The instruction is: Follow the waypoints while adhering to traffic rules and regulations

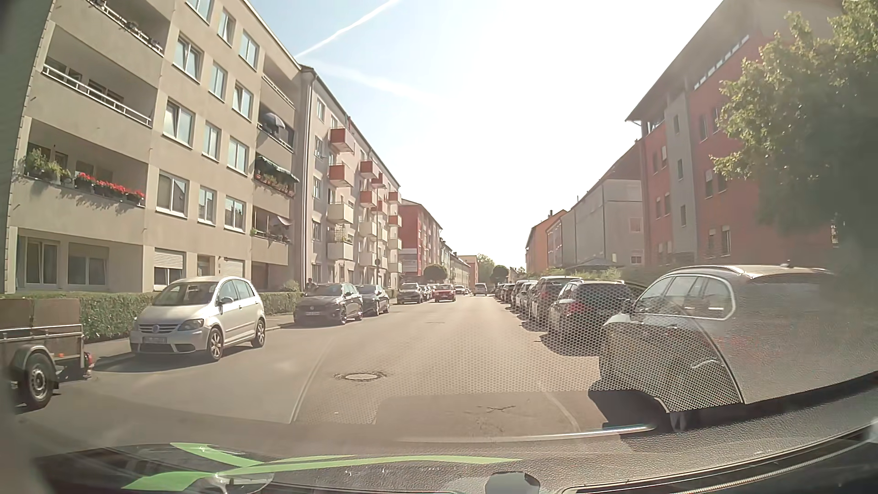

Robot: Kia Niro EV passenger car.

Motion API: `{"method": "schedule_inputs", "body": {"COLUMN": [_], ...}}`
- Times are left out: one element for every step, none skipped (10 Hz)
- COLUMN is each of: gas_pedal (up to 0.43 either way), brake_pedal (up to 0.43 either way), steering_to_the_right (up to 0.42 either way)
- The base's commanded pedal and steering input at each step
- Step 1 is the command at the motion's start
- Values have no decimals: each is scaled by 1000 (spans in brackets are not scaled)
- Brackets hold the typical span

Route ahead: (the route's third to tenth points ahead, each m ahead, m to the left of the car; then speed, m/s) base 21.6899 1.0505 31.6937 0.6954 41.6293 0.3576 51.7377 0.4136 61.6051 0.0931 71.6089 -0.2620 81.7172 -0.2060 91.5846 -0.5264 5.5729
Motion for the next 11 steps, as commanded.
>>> {"method": "schedule_inputs", "body": {"gas_pedal": [138, 138, 138, 138, 138, 138, 138, 130, 130, 130, 118], "brake_pedal": [0, 0, 0, 0, 0, 0, 0, 0, 0, 0, 0], "steering_to_the_right": [8, 6, 4, 4, 4, 4, 4, 4, 3, 3, 5]}}
